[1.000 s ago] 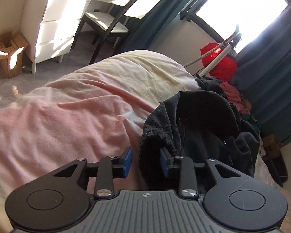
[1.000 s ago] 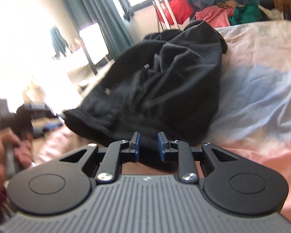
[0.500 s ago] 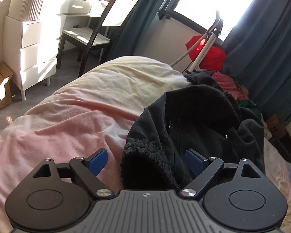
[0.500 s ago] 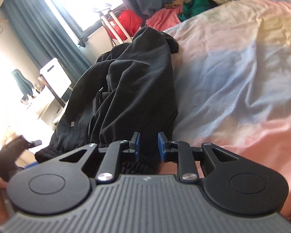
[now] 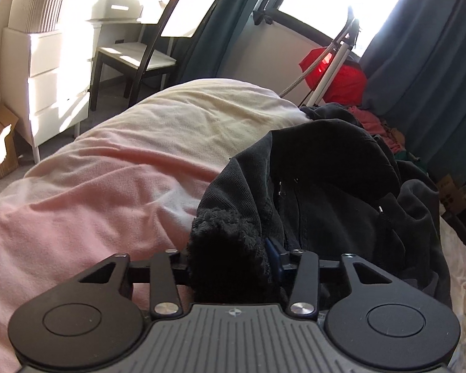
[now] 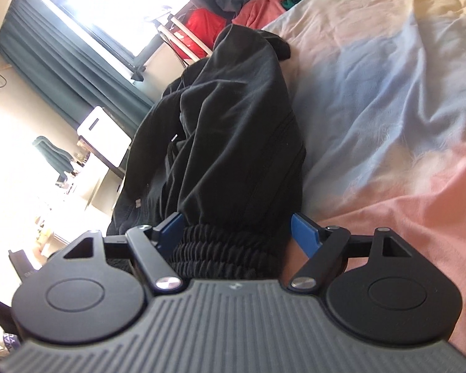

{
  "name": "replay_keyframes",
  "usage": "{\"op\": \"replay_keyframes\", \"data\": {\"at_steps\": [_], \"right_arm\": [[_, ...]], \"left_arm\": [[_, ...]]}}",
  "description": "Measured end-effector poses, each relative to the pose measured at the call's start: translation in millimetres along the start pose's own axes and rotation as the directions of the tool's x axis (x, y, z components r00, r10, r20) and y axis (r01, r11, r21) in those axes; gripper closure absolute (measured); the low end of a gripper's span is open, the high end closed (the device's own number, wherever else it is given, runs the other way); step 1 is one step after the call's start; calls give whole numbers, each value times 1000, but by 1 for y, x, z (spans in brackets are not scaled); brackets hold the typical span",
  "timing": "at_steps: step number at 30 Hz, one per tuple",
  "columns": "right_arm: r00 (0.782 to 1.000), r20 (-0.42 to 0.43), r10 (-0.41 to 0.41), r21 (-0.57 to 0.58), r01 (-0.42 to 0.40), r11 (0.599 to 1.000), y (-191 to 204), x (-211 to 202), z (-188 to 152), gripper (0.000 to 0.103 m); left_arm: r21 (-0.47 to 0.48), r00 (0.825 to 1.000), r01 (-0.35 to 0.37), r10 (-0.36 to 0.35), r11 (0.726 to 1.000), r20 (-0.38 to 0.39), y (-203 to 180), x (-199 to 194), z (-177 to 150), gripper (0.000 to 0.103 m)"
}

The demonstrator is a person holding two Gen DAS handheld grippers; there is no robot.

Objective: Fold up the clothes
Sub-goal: 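Lift the waistband with both grippers and pull the sweatpants out flat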

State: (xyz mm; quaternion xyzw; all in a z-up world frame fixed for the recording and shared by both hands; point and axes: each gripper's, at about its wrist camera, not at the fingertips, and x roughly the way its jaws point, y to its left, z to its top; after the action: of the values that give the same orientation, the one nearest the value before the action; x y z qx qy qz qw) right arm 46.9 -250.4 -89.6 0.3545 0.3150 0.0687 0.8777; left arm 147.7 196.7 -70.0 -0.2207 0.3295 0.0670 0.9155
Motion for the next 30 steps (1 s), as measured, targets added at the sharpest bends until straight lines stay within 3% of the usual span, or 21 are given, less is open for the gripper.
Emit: {"op": "replay_keyframes", "data": {"at_steps": [1, 2, 6, 11, 18, 21, 23, 25, 27, 30], "right_arm": [[1000, -2, 0, 0, 0, 1000, 1, 1, -1, 24], [1000, -3, 2, 0, -2, 1000, 1, 1, -1, 24], [1000, -6, 16, 19, -16, 1000, -2, 5, -1, 24], [997, -69, 26, 85, -20, 996, -9, 23, -2, 24], [983, -151, 102, 147, -80, 986, -12, 65, -6, 25], [986, -148, 83, 112, -67, 991, -9, 71, -8, 37], [987, -145, 64, 76, -53, 996, -5, 69, -9, 62], [985, -146, 93, 110, -77, 991, -6, 63, -8, 71], [979, -155, 136, 148, -113, 983, -5, 56, -7, 72], [961, -174, 215, 184, -183, 966, 6, 50, -9, 75]], "left_arm": [[-12, 1000, 11, -11, 1000, 6, 2, -1, 2, 82], [-37, 1000, 28, -27, 999, 10, 5, -2, 6, 84], [-152, 997, 79, -80, 985, -5, 24, 2, 18, 84], [-276, 994, 80, -98, 958, -51, 49, 16, 17, 84], [-314, 993, 85, -106, 946, -49, 57, 25, 9, 67], [-325, 993, 87, -108, 942, -46, 58, 28, 8, 63], [-331, 995, 80, -97, 940, -37, 57, 28, 9, 64], [-316, 996, 61, -78, 947, -39, 53, 28, 15, 76], [-294, 997, 58, -70, 954, -31, 47, 24, 25, 84], [-243, 998, 70, -67, 968, 22, 35, 12, 55, 86]]}}
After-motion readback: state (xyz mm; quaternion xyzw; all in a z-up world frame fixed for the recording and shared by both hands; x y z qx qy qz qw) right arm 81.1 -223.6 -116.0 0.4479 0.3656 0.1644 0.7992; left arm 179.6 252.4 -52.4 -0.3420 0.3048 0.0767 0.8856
